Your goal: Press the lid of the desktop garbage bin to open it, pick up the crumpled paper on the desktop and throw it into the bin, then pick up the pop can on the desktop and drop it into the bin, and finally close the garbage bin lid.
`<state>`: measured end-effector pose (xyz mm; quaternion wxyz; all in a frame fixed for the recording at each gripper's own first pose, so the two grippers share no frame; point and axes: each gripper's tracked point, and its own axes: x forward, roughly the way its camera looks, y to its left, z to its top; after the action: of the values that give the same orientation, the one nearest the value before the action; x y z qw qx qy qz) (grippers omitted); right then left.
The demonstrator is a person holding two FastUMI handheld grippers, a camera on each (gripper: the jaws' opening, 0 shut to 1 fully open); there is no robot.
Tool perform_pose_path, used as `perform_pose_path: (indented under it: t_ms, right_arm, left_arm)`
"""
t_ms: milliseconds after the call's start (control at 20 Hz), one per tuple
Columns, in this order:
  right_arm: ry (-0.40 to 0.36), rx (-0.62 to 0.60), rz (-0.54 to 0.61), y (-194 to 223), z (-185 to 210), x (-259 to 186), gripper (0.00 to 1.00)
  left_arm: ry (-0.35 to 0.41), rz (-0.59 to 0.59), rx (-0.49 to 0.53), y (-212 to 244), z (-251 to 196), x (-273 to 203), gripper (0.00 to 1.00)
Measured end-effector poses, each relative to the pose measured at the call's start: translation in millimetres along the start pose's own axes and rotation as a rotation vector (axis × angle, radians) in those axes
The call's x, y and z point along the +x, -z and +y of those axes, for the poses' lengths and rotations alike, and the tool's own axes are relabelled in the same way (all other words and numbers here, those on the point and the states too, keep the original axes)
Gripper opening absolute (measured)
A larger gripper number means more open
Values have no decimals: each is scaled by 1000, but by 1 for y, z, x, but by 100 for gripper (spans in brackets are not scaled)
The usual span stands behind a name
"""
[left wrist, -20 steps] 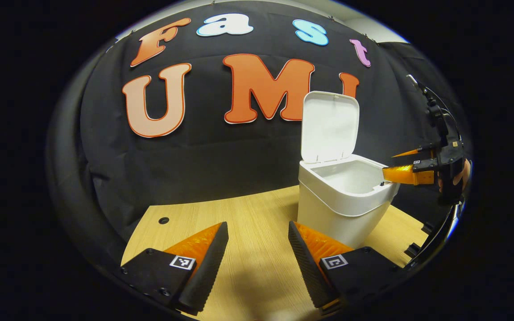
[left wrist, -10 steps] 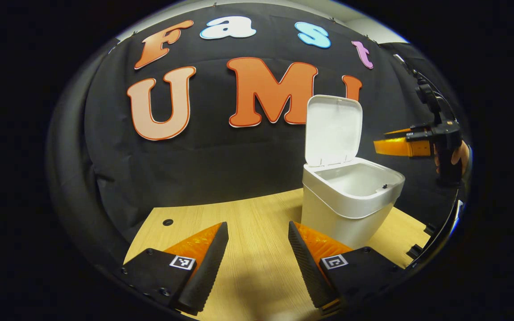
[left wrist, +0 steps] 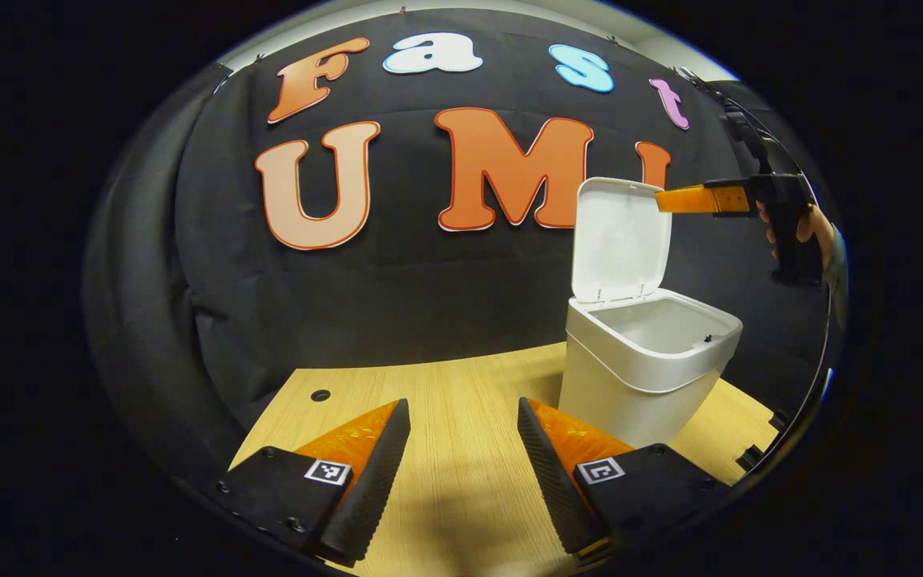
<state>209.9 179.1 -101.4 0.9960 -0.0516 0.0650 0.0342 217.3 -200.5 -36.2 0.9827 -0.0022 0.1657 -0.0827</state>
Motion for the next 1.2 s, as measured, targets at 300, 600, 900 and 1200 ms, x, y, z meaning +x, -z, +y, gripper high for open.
perform_pose_path:
  t_ms: [300,600,900,1200]
  right_arm:
    - [9,-11,-46,-31,-7,22,82]
    - [45,-10,-31,-39,-16,50,82]
    - [42,-23,26,-24,-7,53,83]
    - [48,-22,-11,-48,-7,50,82]
  left_arm:
    - [-58,-10,-4,-1,13,-8,85]
    - [-114,-9,-14,0,25,-12,87]
    - [-121,-17,-5,0,32,-18,87]
    - [-94,-22,0,-2,32,-18,84]
